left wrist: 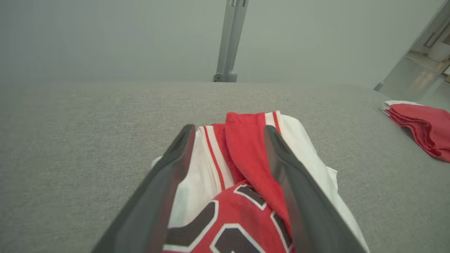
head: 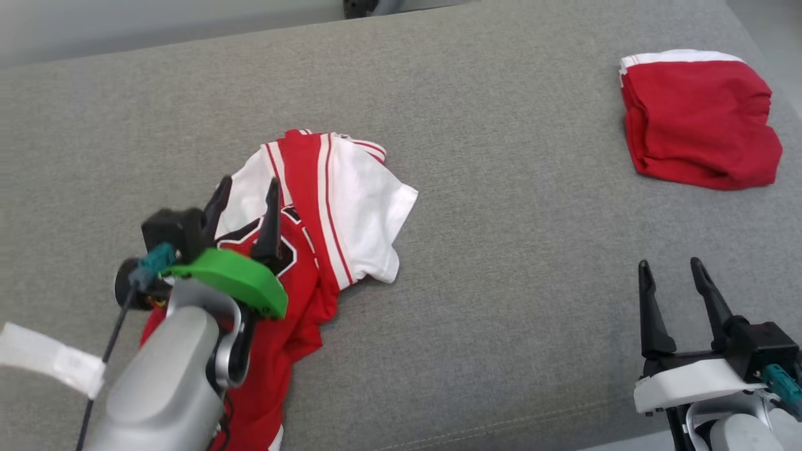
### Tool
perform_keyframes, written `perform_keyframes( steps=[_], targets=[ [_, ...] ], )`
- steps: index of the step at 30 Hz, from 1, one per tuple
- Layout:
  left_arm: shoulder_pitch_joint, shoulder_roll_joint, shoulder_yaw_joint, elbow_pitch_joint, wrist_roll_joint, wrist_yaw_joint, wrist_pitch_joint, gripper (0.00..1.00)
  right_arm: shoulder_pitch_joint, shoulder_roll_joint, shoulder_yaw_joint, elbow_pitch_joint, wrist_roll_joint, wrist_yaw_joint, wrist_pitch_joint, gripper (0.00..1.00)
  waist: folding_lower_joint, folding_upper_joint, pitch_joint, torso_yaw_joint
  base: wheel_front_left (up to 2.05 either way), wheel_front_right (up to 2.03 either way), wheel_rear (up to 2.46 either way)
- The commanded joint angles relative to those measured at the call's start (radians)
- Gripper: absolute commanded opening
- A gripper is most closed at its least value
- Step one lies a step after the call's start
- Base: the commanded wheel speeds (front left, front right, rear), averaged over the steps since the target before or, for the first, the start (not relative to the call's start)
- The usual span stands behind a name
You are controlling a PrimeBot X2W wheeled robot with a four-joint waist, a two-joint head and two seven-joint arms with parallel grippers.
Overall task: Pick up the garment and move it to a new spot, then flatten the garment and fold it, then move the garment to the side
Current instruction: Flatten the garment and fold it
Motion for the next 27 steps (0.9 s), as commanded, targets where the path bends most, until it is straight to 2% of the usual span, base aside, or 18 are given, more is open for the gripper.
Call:
perform_keyframes(
  steps=[1, 4, 5, 8, 12, 15, 20, 23, 27],
  targets=[
    [0.107, 0.012, 0.035, -0.098, 0.049, 0.032, 0.0, 1.0, -0.002, -0.002, -0.014, -0.027, -0.033, -0.002, -0.003, 1.0, 0.0, -0.0001, -0.06, 0.074, 0.0, 0.0, 0.0],
    [0.239, 0.024, 0.084, -0.231, 0.109, 0.068, 0.0, 1.0, -0.01, -0.005, -0.038, -0.055, -0.065, -0.002, -0.003, 1.0, 0.0, -0.0001, -0.103, 0.122, 0.0, 0.0, 0.0],
    [0.239, 0.024, 0.084, -0.231, 0.109, 0.068, 0.0, 1.0, -0.01, -0.005, -0.038, -0.055, -0.065, -0.002, -0.003, 1.0, 0.0, -0.0001, -0.103, 0.122, 0.0, 0.0, 0.0],
    [0.373, 0.021, 0.13, -0.33, 0.154, 0.086, 0.0, 1.0, -0.012, -0.02, -0.048, -0.064, -0.078, -0.002, -0.003, 1.0, 0.0, -0.0001, -0.145, 0.161, 0.0, 0.0, 0.0],
    [0.538, 0.02, 0.167, -0.398, 0.202, 0.08, 0.0, 1.0, 0.004, -0.029, -0.057, -0.049, -0.081, -0.002, -0.003, 1.0, 0.0, -0.0001, -0.198, 0.2, 0.0, 0.0, 0.0],
    [0.63, 0.008, 0.195, -0.403, 0.193, 0.077, 0.0, 1.0, 0.021, -0.025, -0.065, -0.045, -0.078, -0.002, -0.003, 1.0, 0.0, -0.0001, -0.22, 0.223, 0.0, 0.0, 0.0],
    [0.673, -0.022, 0.245, -0.34, 0.126, 0.04, 0.007, 1.0, 0.047, -0.019, -0.044, -0.028, -0.071, -0.002, -0.003, 1.0, 0.0, -0.0001, -0.218, 0.251, 0.0, 0.0, 0.0],
    [0.612, -0.039, 0.272, -0.289, 0.052, -0.003, 0.043, 1.0, 0.043, -0.017, -0.03, -0.022, -0.07, -0.002, -0.003, 1.0, 0.0, -0.0001, -0.197, 0.252, 0.0, 0.0, 0.0],
    [0.523, -0.031, 0.283, -0.201, 0.02, -0.04, 0.094, 1.0, 0.018, -0.023, -0.005, -0.021, -0.071, -0.002, -0.003, 1.0, 0.0, -0.0001, -0.158, 0.235, 0.0, 0.0, 0.0]
  ],
)
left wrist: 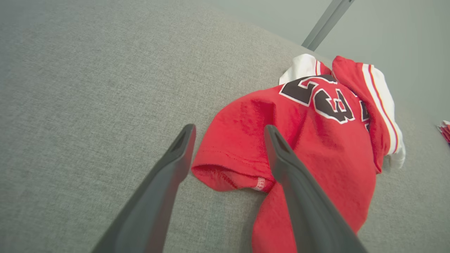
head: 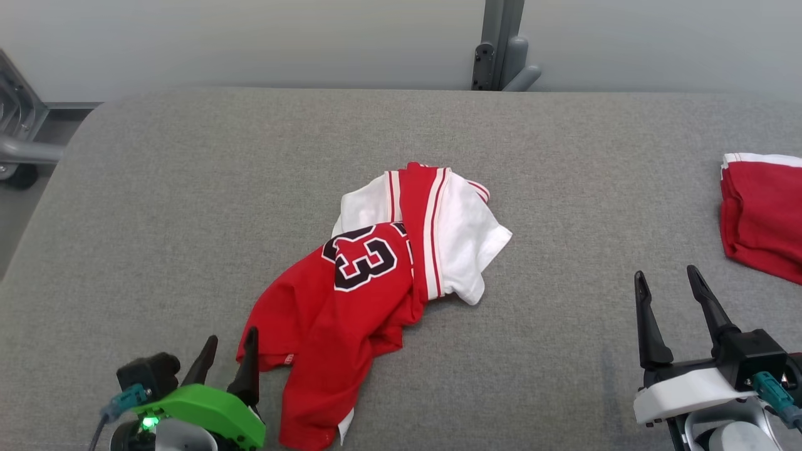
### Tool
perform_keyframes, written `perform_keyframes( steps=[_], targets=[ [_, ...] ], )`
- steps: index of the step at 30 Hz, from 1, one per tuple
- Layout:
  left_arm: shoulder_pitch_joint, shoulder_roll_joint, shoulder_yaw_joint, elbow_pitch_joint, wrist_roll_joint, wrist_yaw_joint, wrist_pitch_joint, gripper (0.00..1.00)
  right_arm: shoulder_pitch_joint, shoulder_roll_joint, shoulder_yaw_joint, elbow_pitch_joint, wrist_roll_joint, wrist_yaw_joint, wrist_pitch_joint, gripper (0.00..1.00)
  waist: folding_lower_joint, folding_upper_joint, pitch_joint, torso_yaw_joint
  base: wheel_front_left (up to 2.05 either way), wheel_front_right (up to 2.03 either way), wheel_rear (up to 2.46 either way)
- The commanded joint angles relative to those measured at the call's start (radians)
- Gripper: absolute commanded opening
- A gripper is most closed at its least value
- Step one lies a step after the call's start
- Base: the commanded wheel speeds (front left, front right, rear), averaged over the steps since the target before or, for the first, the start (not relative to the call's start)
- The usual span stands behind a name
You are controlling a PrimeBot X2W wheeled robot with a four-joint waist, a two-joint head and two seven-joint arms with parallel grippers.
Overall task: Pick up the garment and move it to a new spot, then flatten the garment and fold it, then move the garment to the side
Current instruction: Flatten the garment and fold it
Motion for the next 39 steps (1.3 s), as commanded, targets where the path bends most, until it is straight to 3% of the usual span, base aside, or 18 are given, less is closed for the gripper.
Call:
perform_keyframes(
  steps=[1, 5, 13, 14, 15, 19, 25, 35, 38, 39],
  targets=[
    [-0.038, 0.008, -0.002, 0.027, -0.008, -0.021, 0.013, 1.0, -0.018, -0.009, 0.007, 0.002, 0.003, -0.002, -0.003, 1.0, 0.0, 0.0, 0.037, -0.024, 0.0, 0.0, 0.0],
    [-0.121, -0.002, 0.004, 0.114, -0.075, -0.076, 0.102, 1.0, -0.033, -0.021, 0.018, 0.003, 0.004, -0.002, -0.003, 1.0, 0.0, 0.0, 0.072, -0.054, 0.0, 0.0, 0.0],
    [-0.206, 0.018, -0.016, 0.257, -0.099, -0.103, 0.226, 1.0, -0.055, -0.02, 0.022, -0.002, 0.011, -0.002, -0.003, 1.0, 0.0, 0.0, 0.129, -0.113, 0.0, 0.0, 0.0],
    [-0.208, 0.013, -0.014, 0.269, -0.115, -0.109, 0.241, 0.32, -0.057, -0.019, 0.02, -0.003, 0.012, -0.002, -0.003, 1.0, 0.0, 0.0, 0.133, -0.119, 0.0, 0.0, 0.0],
    [-0.214, 0.014, -0.012, 0.276, -0.125, -0.115, 0.252, 0.0, -0.06, -0.017, 0.02, -0.004, 0.013, -0.002, -0.003, 1.0, 0.0, 0.0, 0.14, -0.125, 0.0, 0.0, 0.0],
    [-0.268, 0.037, -0.017, 0.268, -0.138, -0.141, 0.27, 0.0, -0.075, -0.01, 0.014, -0.01, 0.014, -0.002, -0.003, 1.0, 0.0, 0.0, 0.169, -0.14, 0.0, 0.0, 0.0],
    [-0.371, 0.097, 0.021, 0.239, -0.118, -0.141, 0.22, 0.0, -0.105, -0.001, 0.013, -0.017, 0.017, -0.002, -0.003, 1.0, 0.0, 0.0, 0.209, -0.155, 0.0, 0.0, 0.0],
    [-0.632, 0.222, 0.088, 0.241, -0.031, -0.067, 0.13, 0.0, -0.154, 0.004, 0.015, -0.026, 0.018, -0.002, -0.003, 1.0, 0.0, 0.0, 0.296, -0.187, 0.0, 0.0, 0.0],
    [-0.653, 0.206, 0.083, 0.3, -0.026, -0.041, 0.137, 0.0, -0.157, 0.005, 0.006, -0.022, 0.018, -0.002, -0.003, 1.0, 0.0, 0.0, 0.303, -0.191, 0.0, 0.0, 0.0],
    [-0.654, 0.203, 0.076, 0.316, -0.02, -0.04, 0.141, 0.05, -0.156, 0.006, 0.007, -0.02, 0.018, -0.002, -0.003, 1.0, 0.0, 0.0, 0.302, -0.192, 0.0, 0.0, 0.0]
  ],
)
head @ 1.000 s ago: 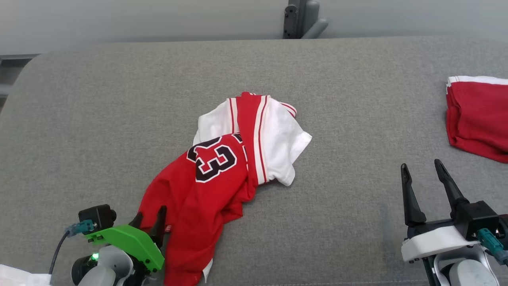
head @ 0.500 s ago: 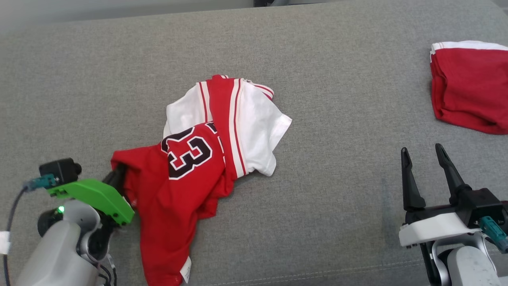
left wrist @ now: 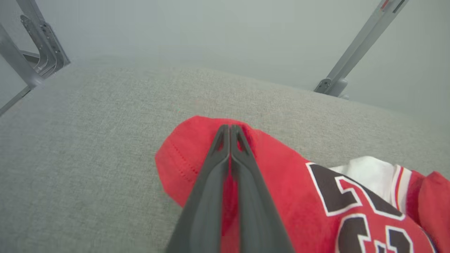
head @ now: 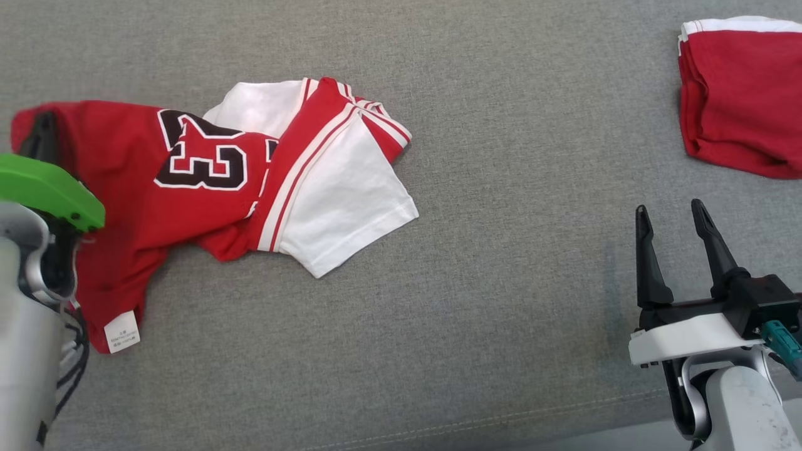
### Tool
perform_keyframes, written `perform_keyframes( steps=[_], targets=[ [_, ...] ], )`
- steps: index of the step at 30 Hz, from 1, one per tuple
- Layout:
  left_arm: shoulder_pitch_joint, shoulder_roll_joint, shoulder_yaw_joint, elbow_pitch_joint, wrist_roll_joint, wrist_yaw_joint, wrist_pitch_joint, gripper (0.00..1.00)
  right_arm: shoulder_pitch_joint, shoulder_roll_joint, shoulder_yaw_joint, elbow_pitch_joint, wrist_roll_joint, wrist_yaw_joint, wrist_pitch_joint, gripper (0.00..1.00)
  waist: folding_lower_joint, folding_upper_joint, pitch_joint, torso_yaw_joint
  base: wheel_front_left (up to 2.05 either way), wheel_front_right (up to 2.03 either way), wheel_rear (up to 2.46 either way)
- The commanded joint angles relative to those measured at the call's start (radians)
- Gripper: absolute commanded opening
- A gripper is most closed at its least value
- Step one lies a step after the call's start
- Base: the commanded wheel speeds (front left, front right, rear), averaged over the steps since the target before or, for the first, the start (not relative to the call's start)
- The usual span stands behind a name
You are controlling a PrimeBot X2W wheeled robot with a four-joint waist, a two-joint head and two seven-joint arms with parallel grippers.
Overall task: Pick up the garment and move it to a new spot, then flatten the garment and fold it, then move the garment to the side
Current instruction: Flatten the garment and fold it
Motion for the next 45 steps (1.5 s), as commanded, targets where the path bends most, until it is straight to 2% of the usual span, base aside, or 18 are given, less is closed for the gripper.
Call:
perform_keyframes(
  steps=[1, 2, 7, 13, 17, 23, 25, 27, 34, 45],
  targets=[
    [0.006, 0.002, -0.008, 0.009, 0.023, 0.001, -0.011, 0.49, -0.005, 0.002, 0.0, 0.003, 0.003, -0.002, -0.003, 1.0, 0.0, 0.0, 0.003, -0.006, 0.0, 0.0, 0.0],
    [0.014, -0.001, -0.01, 0.024, 0.026, 0.006, -0.028, 1.0, -0.002, 0.002, 0.0, 0.005, 0.005, -0.002, -0.003, 1.0, 0.0, 0.0, -0.001, -0.006, 0.0, 0.0, 0.0],
    [0.107, -0.037, -0.022, 0.065, 0.037, 0.014, -0.13, 1.0, 0.032, 0.006, -0.015, 0.014, 0.007, -0.002, -0.003, 1.0, 0.0, 0.0, -0.049, 0.014, 0.0, 0.0, 0.0],
    [0.272, -0.057, -0.024, 0.014, 0.045, 0.018, -0.209, 1.0, 0.074, 0.008, -0.043, 0.01, -0.004, -0.002, -0.003, 1.0, 0.0, 0.0, -0.133, 0.071, 0.0, 0.0, 0.0],
    [0.392, -0.068, -0.007, -0.094, 0.062, 0.04, -0.231, 1.0, 0.1, 0.003, -0.055, 0.009, -0.011, -0.002, -0.003, 1.0, 0.0, 0.0, -0.193, 0.109, 0.0, 0.0, 0.0],
    [0.605, -0.108, 0.043, -0.335, 0.135, 0.088, -0.237, 1.0, 0.143, 0.004, -0.077, 0.014, -0.012, -0.002, -0.003, 1.0, 0.0, 0.0, -0.272, 0.148, 0.0, 0.0, 0.0],
    [0.642, -0.121, 0.055, -0.373, 0.152, 0.087, -0.237, 1.0, 0.15, 0.004, -0.078, 0.017, -0.012, -0.002, -0.003, 1.0, 0.0, 0.0, -0.285, 0.152, 0.0, 0.0, 0.0],
    [0.71, -0.154, 0.082, -0.432, 0.162, 0.076, -0.237, 1.0, 0.166, 0.005, -0.082, 0.018, -0.011, -0.002, -0.003, 1.0, 0.0, 0.0, -0.306, 0.159, 0.0, 0.0, 0.0],
    [0.862, -0.208, 0.121, -0.532, 0.304, 0.026, -0.237, 1.0, 0.211, 0.008, -0.087, 0.035, -0.005, -0.002, -0.003, 1.0, 0.0, 0.0, -0.359, 0.165, 0.0, 0.0, 0.0],
    [0.924, -0.29, 0.232, -0.533, 0.436, -0.051, -0.237, 1.0, 0.203, 0.01, -0.059, 0.065, 0.016, -0.002, -0.003, 1.0, 0.0, 0.0, -0.376, 0.151, 0.0, 0.0, 0.0]
  ],
)
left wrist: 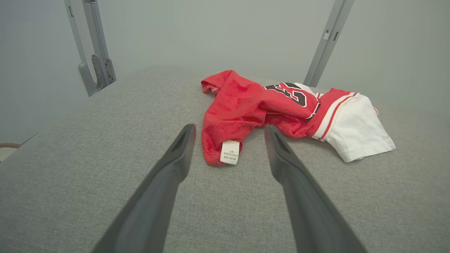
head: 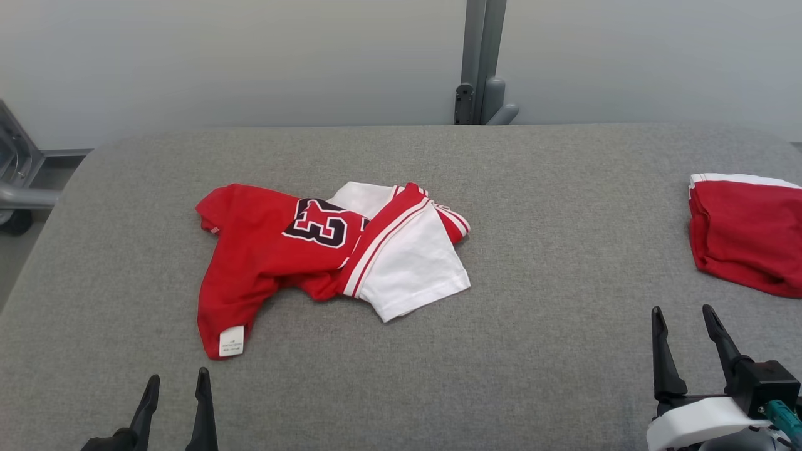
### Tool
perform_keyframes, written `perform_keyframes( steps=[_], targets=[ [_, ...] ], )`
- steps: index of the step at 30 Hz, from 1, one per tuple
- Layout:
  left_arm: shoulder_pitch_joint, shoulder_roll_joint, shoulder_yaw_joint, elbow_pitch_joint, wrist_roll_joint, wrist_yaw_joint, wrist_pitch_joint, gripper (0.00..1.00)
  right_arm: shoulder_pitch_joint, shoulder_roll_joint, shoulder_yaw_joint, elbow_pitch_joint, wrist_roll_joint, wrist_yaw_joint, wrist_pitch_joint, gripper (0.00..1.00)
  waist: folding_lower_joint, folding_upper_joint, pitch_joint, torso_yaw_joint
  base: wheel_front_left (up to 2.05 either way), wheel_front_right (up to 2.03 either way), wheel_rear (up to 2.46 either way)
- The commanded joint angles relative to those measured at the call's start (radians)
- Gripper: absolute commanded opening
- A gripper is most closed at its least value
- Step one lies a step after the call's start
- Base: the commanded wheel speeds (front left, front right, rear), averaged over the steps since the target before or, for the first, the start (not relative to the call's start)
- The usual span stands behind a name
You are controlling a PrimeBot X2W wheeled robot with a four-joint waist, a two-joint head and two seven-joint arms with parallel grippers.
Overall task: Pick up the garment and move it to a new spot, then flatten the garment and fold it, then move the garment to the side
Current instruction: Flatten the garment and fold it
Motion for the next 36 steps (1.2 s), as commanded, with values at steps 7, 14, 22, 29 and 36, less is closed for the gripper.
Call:
perform_keyframes(
  steps=[7, 14, 22, 29, 36],
  targets=[
    [0.005, -0.035, 0.055, 0.014, 0.05, -0.037, -0.003, 1.0, -0.009, 0.0, 0.019, 0.007, 0.005, -0.002, -0.003, 1.0, 0.0, -0.0001, -0.002, -0.012, 0.0, 0.0, 0.0],
    [-0.007, -0.056, 0.08, 0.022, 0.085, -0.06, -0.003, 1.0, -0.009, 0.0, 0.026, 0.002, 0.002, -0.002, -0.003, 1.0, 0.0, -0.0001, 0.0, -0.012, 0.0, 0.0, 0.0],
    [-0.06, -0.067, 0.087, 0.035, 0.09, -0.069, -0.003, 1.0, -0.115, 0.0, 0.141, -0.006, 0.026, -0.002, -0.003, 1.0, 0.0, -0.0001, 0.073, -0.001, 0.0, 0.0, 0.0],
    [-0.286, -0.07, 0.051, 0.188, 0.054, -0.07, 0.13, 1.0, -0.397, -0.071, 0.375, 0.152, 0.044, -0.002, 0.125, 1.0, 0.0, -0.0001, 0.262, 0.057, 0.0, 0.0, 0.0],
    [-0.468, -0.089, 0.033, 0.326, -0.008, -0.057, 0.265, 1.0, -0.582, -0.09, 0.493, 0.299, 0.086, -0.002, 0.265, 1.0, 0.0, -0.0001, 0.398, 0.109, 0.0, 0.0, 0.0]
  ],
)
